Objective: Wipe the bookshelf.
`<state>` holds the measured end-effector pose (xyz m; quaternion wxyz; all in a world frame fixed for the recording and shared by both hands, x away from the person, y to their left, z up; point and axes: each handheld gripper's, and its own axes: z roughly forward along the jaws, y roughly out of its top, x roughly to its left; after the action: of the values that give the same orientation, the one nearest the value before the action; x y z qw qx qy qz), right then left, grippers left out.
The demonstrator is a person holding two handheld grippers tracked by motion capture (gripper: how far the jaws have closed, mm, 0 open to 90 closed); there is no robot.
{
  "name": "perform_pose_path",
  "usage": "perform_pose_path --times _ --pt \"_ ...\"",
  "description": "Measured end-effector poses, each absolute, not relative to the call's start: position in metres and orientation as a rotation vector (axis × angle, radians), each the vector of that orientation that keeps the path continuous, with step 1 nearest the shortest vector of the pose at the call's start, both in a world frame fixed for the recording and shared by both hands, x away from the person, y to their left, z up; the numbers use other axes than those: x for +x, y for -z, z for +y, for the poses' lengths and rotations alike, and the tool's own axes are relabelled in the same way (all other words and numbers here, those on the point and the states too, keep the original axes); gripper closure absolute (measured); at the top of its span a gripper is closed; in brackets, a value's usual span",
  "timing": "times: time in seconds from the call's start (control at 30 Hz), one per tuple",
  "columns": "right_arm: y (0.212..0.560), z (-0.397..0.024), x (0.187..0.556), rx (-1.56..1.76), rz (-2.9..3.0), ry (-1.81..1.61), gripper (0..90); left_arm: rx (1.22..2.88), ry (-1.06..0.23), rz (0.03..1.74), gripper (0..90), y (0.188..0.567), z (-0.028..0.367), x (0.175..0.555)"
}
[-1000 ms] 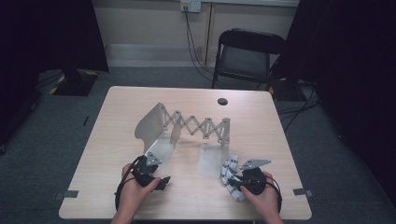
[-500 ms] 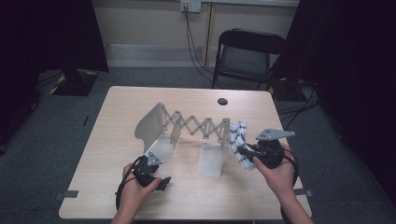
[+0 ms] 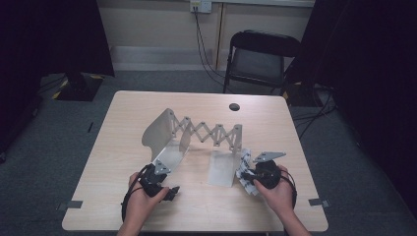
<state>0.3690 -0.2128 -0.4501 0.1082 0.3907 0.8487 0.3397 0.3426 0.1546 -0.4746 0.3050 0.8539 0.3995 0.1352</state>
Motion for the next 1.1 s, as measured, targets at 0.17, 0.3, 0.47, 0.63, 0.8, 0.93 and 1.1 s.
perform_pose_path --times 0.17,0.3,0.47,0.63,0.8,0.93,1.1 --pt "0.469 -0.211 0.367 1.170 2.515 -0.981 77.8 2.258 -0.356 1.060 21.7 0.475 0.155 0.342" --pt "0.470 -0.212 0.366 1.169 2.519 -0.982 77.7 2.260 -0.354 1.058 21.7 0.475 0.154 0.342" --pt "0.458 -0.214 0.367 1.150 2.510 -1.005 77.7 2.260 -0.359 1.054 21.8 0.475 0.154 0.342" --pt "0.436 -0.220 0.370 1.137 2.475 -1.041 77.7 2.262 -0.356 1.054 21.8 0.474 0.154 0.342" --pt "0.405 -0.223 0.376 1.106 2.420 -1.082 77.7 2.264 -0.354 1.057 21.8 0.475 0.154 0.342" --pt "0.379 -0.226 0.383 1.089 2.360 -1.122 77.7 2.266 -0.356 1.053 22.0 0.474 0.155 0.342" --pt "0.356 -0.229 0.387 1.071 2.295 -1.171 77.7 2.274 -0.361 1.049 22.0 0.475 0.155 0.342"
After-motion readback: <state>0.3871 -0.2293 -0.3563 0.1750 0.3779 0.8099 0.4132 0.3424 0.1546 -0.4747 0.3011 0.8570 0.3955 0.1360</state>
